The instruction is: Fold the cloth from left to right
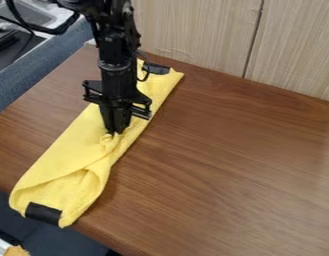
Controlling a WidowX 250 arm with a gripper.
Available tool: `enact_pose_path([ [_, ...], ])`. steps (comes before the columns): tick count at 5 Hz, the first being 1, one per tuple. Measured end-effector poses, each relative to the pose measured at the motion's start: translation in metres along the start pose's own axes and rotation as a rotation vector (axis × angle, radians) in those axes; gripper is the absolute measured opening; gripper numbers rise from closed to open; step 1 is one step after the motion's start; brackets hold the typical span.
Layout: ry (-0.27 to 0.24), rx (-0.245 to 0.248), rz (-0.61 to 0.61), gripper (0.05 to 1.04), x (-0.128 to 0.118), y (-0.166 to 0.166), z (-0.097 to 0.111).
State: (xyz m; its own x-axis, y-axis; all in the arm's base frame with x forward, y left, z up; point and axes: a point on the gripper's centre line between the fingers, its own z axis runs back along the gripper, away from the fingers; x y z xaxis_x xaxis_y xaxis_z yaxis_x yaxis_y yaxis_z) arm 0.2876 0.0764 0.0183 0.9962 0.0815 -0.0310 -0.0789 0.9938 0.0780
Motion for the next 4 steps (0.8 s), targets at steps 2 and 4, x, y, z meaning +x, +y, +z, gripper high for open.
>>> enact_pose_path([
  [2,-0.024,0.009,0.007,0.845,-0.009,0.005,0.021],
  [4,-0.037,0.013,0.028,1.009,-0.011,0.011,0.041],
])
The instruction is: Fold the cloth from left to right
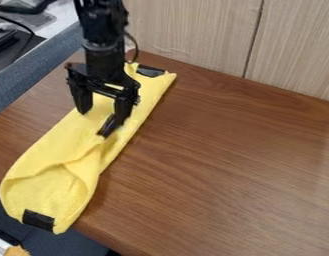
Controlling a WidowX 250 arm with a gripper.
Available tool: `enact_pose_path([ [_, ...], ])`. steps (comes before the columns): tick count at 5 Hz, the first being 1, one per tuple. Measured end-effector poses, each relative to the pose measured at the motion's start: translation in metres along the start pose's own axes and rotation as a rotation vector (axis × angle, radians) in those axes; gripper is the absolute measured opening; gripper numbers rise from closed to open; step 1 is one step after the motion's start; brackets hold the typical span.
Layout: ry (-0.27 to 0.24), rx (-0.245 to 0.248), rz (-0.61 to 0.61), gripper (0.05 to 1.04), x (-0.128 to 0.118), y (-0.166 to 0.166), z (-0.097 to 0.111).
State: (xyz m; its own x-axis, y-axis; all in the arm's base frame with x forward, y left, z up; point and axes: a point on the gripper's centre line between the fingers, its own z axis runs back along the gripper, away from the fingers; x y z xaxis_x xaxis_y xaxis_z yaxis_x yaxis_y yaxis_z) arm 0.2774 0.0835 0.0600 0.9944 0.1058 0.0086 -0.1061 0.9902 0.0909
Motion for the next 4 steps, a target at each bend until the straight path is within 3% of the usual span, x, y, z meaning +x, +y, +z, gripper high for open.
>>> enact_pose_path([
  [2,-0.049,-0.044,0.053,1.001,-0.007,0.025,0.035],
  [4,-0.05,-0.048,0.05,1.001,-0.007,0.025,0.036],
])
